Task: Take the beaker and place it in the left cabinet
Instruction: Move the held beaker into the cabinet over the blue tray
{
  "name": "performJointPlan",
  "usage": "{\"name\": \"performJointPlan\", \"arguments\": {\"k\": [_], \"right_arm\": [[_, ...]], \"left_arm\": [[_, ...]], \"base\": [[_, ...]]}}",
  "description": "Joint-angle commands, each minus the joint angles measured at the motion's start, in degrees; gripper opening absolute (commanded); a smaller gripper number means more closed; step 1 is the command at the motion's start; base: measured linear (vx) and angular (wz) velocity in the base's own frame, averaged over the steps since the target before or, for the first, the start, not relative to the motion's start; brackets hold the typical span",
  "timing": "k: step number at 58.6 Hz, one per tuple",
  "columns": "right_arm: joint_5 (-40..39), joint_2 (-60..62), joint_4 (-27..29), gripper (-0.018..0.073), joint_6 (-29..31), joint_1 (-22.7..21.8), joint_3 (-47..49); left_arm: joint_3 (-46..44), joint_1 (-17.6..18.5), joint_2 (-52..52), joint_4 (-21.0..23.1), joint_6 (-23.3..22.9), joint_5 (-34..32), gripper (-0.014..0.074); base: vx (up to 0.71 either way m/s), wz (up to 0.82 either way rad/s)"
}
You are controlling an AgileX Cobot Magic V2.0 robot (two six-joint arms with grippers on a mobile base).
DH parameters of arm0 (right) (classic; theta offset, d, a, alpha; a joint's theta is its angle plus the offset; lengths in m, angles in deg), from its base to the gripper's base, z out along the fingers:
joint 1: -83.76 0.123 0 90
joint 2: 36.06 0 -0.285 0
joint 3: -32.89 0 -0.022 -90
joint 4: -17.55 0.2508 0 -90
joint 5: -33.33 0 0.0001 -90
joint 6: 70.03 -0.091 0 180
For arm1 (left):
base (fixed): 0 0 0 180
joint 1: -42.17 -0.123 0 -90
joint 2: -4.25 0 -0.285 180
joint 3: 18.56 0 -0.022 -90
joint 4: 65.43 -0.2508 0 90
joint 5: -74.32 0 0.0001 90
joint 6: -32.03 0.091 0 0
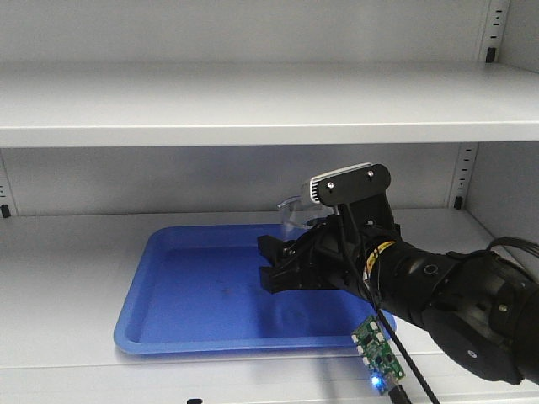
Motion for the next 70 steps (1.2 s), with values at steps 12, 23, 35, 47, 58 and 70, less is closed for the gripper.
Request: {"name": "performJointPlan", "arguments": {"k": [12, 23, 35, 47, 58, 70], "right_arm": [[-5.0, 2.3, -0.1, -0.0009, -0.1, -0.2, 1.8], [-5.0, 2.3, -0.1, -0.0009, -0.1, -0.2, 1.8], [-7.4, 2.3, -0.1, -0.0009, -0.1, -0.2, 1.8], [-10.2, 0.9, -0.1, -0.0009, 0.0, -0.2, 1.9], [-12.9, -5.8, -0.1, -0.0009, 0.0, -0.2, 5.3], [-12.4, -13.0, 0.0, -0.0005, -0.1, -0.2, 11.6]], "left_arm": [[0.9, 0.0, 1.1, 0.2, -0.2, -4.3, 0.0001], [0.9, 0.0, 1.1, 0.2, -0.2, -4.3, 0.0001], [0.9, 0.0, 1.1, 0.2, -0.2, -4.3, 0.0001], [0.9, 0.0, 1.1, 0.2, -0.2, -4.3, 0.0001], [0.9, 0.0, 1.1, 0.2, -0.2, -4.3, 0.0001], [0.9, 0.0, 1.1, 0.2, -0.2, -4.3, 0.0001]], "base": [[0.01, 0.0], [0.0, 0.0], [0.0, 0.0], [0.0, 0.0], [0.0, 0.0], [0.0, 0.0]]}}
